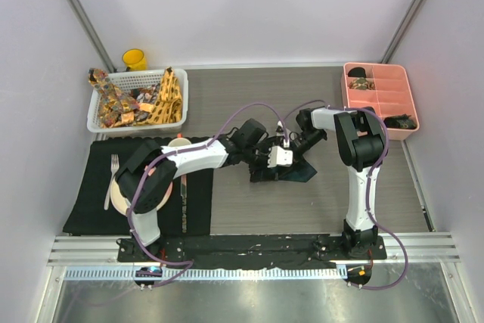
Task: Roll the ties
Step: Roll the tie at the center of the board.
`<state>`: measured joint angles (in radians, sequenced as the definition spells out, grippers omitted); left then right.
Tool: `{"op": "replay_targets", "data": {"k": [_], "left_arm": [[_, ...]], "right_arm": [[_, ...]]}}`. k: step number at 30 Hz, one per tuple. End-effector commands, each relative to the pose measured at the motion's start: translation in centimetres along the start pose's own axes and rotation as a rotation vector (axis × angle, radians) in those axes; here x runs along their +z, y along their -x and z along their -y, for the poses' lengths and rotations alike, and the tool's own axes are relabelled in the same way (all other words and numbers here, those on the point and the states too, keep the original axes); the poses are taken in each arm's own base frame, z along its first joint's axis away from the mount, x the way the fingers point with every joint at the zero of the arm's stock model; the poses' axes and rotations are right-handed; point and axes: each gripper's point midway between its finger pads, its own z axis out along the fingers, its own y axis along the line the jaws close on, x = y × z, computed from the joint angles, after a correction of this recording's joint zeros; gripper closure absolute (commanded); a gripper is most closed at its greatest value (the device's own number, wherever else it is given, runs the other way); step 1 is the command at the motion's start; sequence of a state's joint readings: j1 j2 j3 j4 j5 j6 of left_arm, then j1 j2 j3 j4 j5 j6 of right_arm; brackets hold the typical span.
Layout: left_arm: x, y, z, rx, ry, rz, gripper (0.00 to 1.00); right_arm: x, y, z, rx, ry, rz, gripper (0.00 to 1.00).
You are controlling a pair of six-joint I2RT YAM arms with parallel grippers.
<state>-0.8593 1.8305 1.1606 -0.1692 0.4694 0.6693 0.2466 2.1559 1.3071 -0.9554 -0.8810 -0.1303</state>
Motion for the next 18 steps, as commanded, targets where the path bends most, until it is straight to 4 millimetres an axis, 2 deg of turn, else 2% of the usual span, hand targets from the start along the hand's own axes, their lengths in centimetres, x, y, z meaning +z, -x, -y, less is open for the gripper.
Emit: {"op": "replay_targets", "data": {"k": [1, 6, 9, 12, 13, 15, 16, 17, 18], "left_arm": [[0.2, 1.4, 0.4, 0.124, -0.060, 0.018, 0.09], [1.2, 1.1, 1.2, 0.140, -0.097, 0.011, 0.13], [1.9, 0.0, 1.2, 0.115, -0.094, -0.022, 0.18], [2.2, -0.6, 0.8, 0.076, -0.072, -0.046, 0.34], [2.2, -0.9, 0.9, 0.063, -0.076, -0.049, 0.45], [2.0, -1.3, 1.4, 0.023, -0.079, -0.044, 0.56], [1.9, -1.4, 1.6, 0.010, -0.079, -0.041, 0.66], [1.7, -1.7, 1.8, -0.007, -0.082, -0.041, 0.69], [1.5, -2.0, 2.4, -0.028, -0.092, -0.043, 0.73]], "right_arm": [[0.6, 0.8, 4.3, 0.009, -0.157, -0.004, 0.99], [0.6, 0.9, 4.1, 0.006, -0.148, -0.002, 0.99], [0.6, 0.8, 3.8, 0.004, -0.138, -0.005, 0.99], [0.5, 0.7, 3.5, -0.008, -0.129, -0.003, 0.99], [0.4, 0.8, 3.2, -0.015, -0.121, -0.001, 0.99], [0.1, 0.6, 2.6, -0.029, -0.109, -0.005, 0.99], [-0.3, 0.7, 2.1, -0.039, -0.102, 0.001, 0.96], [-0.9, 0.6, 1.0, -0.056, -0.081, 0.009, 0.92], [-1.3, 0.7, 0.3, -0.070, -0.071, 0.019, 0.81]]}}
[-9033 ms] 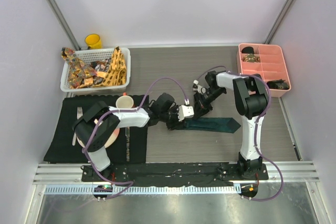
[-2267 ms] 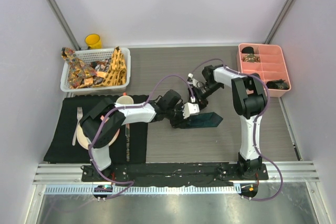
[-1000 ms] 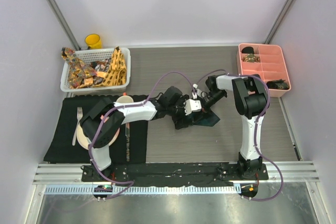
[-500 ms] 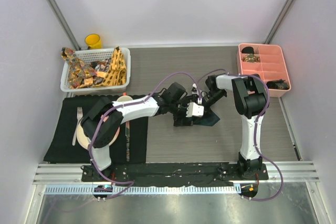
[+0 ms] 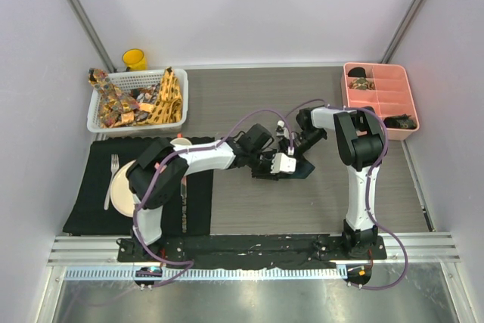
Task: Roll the ties
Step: Roll the tie at the center of the board.
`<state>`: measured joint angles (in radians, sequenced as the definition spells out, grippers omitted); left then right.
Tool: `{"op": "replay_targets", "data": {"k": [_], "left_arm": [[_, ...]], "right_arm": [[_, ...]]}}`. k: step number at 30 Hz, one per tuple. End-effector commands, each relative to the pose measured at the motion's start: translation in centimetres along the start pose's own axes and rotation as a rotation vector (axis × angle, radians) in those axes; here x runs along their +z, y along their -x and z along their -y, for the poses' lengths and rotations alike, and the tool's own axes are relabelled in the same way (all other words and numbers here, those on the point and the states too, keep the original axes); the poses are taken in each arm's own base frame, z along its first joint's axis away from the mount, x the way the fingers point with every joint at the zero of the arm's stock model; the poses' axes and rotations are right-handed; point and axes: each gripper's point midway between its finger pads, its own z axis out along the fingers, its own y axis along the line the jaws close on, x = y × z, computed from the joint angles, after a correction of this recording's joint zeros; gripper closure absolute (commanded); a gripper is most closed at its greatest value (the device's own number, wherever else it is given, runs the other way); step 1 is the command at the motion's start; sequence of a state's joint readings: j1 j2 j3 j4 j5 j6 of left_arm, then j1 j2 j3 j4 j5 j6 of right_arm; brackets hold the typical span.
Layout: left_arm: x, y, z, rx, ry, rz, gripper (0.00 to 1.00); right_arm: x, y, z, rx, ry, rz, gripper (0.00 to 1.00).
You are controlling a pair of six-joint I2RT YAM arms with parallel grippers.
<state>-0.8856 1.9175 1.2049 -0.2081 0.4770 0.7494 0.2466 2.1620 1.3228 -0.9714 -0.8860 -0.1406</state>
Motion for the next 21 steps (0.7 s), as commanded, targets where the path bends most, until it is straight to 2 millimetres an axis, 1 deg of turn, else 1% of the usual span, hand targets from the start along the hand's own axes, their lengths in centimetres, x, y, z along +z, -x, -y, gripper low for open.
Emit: {"op": "replay_targets", "data": {"k": [1, 2, 4, 5, 6, 7, 10, 11, 12, 14, 15, 17, 19, 20, 21], "left_arm": [[-0.8, -1.0, 1.7, -0.125, -0.024, 0.003, 0.74], [-0.9, -1.3, 1.9, -0.148, -0.028, 0.001, 0.75], [-1.0, -2.0, 2.9, -0.204, -0.040, -0.004, 0.77], [-1.0, -2.1, 3.2, -0.217, -0.041, -0.002, 0.77], [-0.9, -2.5, 3.6, -0.231, -0.047, -0.004, 0.78], [-1.1, -2.5, 3.8, -0.243, -0.055, 0.006, 0.78], [-1.0, -2.7, 4.4, -0.257, -0.068, 0.010, 0.78], [-1.0, -2.9, 4.3, -0.271, -0.060, 0.006, 0.78], [-0.9, -3.0, 4.2, -0.278, -0.054, 0.000, 0.78], [-1.1, -2.8, 3.6, -0.309, -0.029, 0.013, 0.78], [-1.3, -2.6, 3.2, -0.319, -0.016, 0.019, 0.76], [-1.6, -2.3, 2.5, -0.348, 0.012, 0.033, 0.75], [-2.1, -1.7, 1.8, -0.364, 0.042, 0.051, 0.73], [-2.8, -0.8, 1.1, -0.359, 0.071, 0.073, 0.71], [-3.2, -0.4, 0.7, -0.378, 0.091, 0.087, 0.70]], "right_arm": [[-1.7, 0.7, -0.2, -0.077, -0.064, 0.037, 0.78], [-2.5, 0.8, -1.4, -0.097, -0.047, 0.059, 0.75], [-3.2, 0.8, -2.2, -0.105, -0.035, 0.082, 0.73], [-3.8, 1.0, -2.6, -0.107, -0.028, 0.104, 0.73], [-4.0, 1.0, -2.5, -0.102, -0.024, 0.109, 0.73], [-4.0, 1.0, -2.3, -0.094, -0.026, 0.111, 0.73], [-3.6, 1.5, -1.1, -0.088, -0.047, 0.117, 0.76], [-3.4, 1.4, -0.8, -0.082, -0.053, 0.114, 0.76], [-2.8, 1.3, 0.0, -0.070, -0.071, 0.097, 0.77], [-2.1, 0.8, 1.0, -0.067, -0.099, 0.070, 0.79], [-1.6, 0.3, 2.1, -0.056, -0.134, 0.047, 0.80], [-1.2, 0.3, 3.3, -0.049, -0.169, 0.039, 0.80], [-1.1, 0.4, 4.7, -0.040, -0.226, 0.032, 0.81], [-1.2, 0.4, 5.2, -0.032, -0.244, 0.032, 0.81], [-1.2, 0.4, 5.5, -0.028, -0.260, 0.030, 0.81]]}}
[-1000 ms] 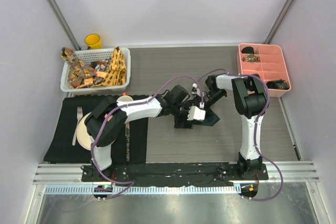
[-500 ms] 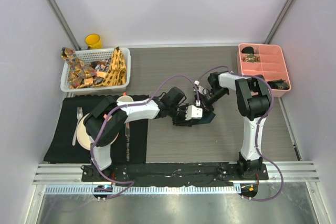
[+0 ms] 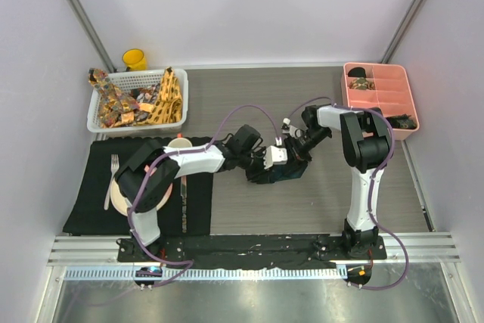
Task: Roll the ties
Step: Roll the tie at the center of the board.
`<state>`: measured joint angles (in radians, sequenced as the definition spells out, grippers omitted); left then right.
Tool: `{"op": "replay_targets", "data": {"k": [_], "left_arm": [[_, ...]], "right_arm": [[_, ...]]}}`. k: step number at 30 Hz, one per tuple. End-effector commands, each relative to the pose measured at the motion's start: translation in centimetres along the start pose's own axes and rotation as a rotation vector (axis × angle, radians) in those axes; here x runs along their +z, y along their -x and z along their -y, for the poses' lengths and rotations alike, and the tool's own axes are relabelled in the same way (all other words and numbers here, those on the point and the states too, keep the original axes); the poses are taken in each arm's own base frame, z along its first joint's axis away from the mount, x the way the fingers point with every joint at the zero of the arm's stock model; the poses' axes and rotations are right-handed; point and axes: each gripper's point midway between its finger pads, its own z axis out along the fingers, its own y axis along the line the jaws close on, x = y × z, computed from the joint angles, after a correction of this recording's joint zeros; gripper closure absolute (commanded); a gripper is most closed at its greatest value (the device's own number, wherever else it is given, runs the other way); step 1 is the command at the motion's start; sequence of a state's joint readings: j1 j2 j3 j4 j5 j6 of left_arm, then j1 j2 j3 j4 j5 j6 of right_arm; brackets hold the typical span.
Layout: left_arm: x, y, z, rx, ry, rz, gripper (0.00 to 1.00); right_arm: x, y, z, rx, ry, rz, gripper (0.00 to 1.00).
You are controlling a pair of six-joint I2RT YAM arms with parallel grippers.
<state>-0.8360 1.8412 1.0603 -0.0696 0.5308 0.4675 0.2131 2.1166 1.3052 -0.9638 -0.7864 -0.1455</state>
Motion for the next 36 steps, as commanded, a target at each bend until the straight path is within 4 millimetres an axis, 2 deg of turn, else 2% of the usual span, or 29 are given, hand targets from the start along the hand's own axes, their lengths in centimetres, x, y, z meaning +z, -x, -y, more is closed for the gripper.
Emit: {"op": "replay_targets", "data": {"k": [1, 2, 4, 8, 9, 11, 12, 17, 20, 22, 28, 29, 32, 36], "left_arm": [[-2.1, 1.2, -0.7, -0.102, 0.076, 0.030, 0.69], [-2.7, 1.9, -1.0, -0.098, 0.096, 0.052, 0.67], [-3.1, 2.0, -1.3, -0.106, 0.117, 0.048, 0.66], [-2.7, -0.3, -1.5, -0.145, 0.140, -0.041, 0.65], [-2.2, -1.8, -1.7, -0.161, 0.151, -0.089, 0.64], [-1.9, -2.8, -2.0, -0.177, 0.157, -0.142, 0.63], [-1.3, -4.0, -1.9, -0.192, 0.152, -0.183, 0.63], [-0.9, -5.6, -1.4, -0.188, 0.106, -0.258, 0.60], [-0.7, -6.3, -0.6, -0.168, 0.065, -0.280, 0.57], [-0.6, -6.4, -0.2, -0.162, 0.045, -0.292, 0.54], [-0.2, -6.6, 0.2, -0.163, 0.024, -0.298, 0.48], [-0.2, -6.6, 0.3, -0.162, 0.021, -0.296, 0.47], [-0.1, -6.3, 0.5, -0.162, 0.009, -0.283, 0.46], [0.1, -6.3, 0.4, -0.162, 0.006, -0.277, 0.46]], "right_arm": [[0.6, 0.3, 4.2, -0.018, -0.179, -0.006, 0.81], [0.5, 0.2, 4.3, -0.015, -0.189, -0.005, 0.81], [0.5, 0.0, 4.4, -0.011, -0.197, -0.011, 0.81], [0.5, -0.6, 4.6, 0.002, -0.210, -0.020, 0.81], [0.6, -0.9, 4.7, 0.006, -0.209, -0.027, 0.81], [0.6, -1.2, 4.7, 0.008, -0.211, -0.030, 0.81], [0.7, -1.5, 4.7, 0.014, -0.208, -0.037, 0.81], [0.6, -2.2, 4.1, 0.015, -0.185, -0.039, 0.81], [0.3, -1.8, 1.8, -0.019, -0.092, -0.008, 0.78], [-0.5, -0.8, -0.5, -0.064, -0.001, 0.042, 0.76], [-2.2, 1.2, -5.0, -0.120, 0.153, 0.126, 0.49], [-2.3, 1.5, -5.4, -0.105, 0.168, 0.132, 0.46], [-2.0, 2.1, -6.3, -0.082, 0.203, 0.139, 0.46], [-0.7, 2.7, -6.9, -0.088, 0.234, 0.131, 0.46]]}}
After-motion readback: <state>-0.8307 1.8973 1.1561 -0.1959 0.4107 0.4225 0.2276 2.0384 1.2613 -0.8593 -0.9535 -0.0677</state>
